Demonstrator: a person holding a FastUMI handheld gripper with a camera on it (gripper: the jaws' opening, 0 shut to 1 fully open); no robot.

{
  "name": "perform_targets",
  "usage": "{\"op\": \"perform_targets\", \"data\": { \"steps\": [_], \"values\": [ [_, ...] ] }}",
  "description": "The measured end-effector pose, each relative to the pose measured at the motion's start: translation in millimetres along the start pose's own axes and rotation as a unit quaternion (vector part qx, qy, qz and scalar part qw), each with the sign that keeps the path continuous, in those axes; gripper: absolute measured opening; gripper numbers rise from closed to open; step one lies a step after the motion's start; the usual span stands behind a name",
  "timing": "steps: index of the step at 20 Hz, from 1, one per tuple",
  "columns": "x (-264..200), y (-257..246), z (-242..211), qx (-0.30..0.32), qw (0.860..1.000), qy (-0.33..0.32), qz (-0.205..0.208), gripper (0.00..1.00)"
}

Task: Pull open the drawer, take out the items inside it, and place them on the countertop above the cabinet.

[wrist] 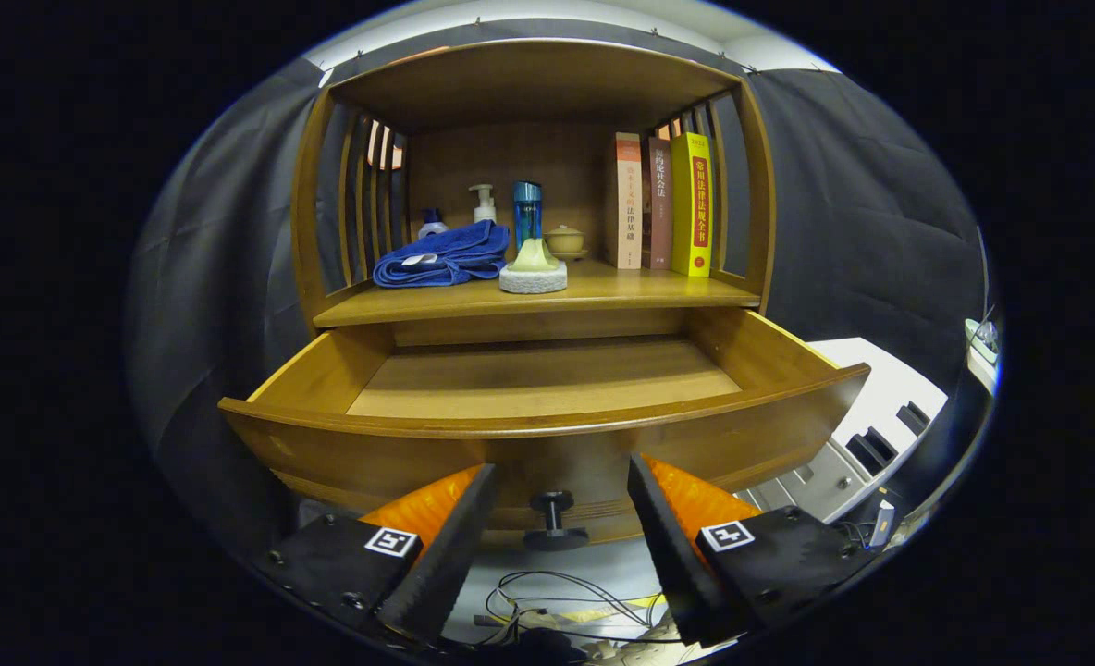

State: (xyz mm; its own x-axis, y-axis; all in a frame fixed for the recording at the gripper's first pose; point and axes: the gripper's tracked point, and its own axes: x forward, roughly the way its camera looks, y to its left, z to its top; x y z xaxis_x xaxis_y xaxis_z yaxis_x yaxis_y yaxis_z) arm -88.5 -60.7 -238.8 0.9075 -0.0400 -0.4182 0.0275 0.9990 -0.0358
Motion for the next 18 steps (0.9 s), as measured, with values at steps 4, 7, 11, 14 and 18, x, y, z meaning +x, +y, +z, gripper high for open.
{"op": "perform_targets", "data": {
  "steps": [4, 7, 11, 14, 18],
  "values": [
    [12.3, 0.0, 3.2, 0.002, 1.000, -0.001, -0.004, 0.95],
    [22.2, 0.5, 10.2, 0.009, 1.000, -0.006, -0.008, 0.95],
    [39.4, 1.9, 14.7, 0.000, 1.000, -0.003, -0.009, 0.96],
    [49.3, 3.1, 18.6, 0.003, 1.000, -0.004, -0.012, 0.95],
    [64.0, 4.2, 21.1, 0.020, 1.000, 0.002, -0.010, 0.95]
  ]
}}
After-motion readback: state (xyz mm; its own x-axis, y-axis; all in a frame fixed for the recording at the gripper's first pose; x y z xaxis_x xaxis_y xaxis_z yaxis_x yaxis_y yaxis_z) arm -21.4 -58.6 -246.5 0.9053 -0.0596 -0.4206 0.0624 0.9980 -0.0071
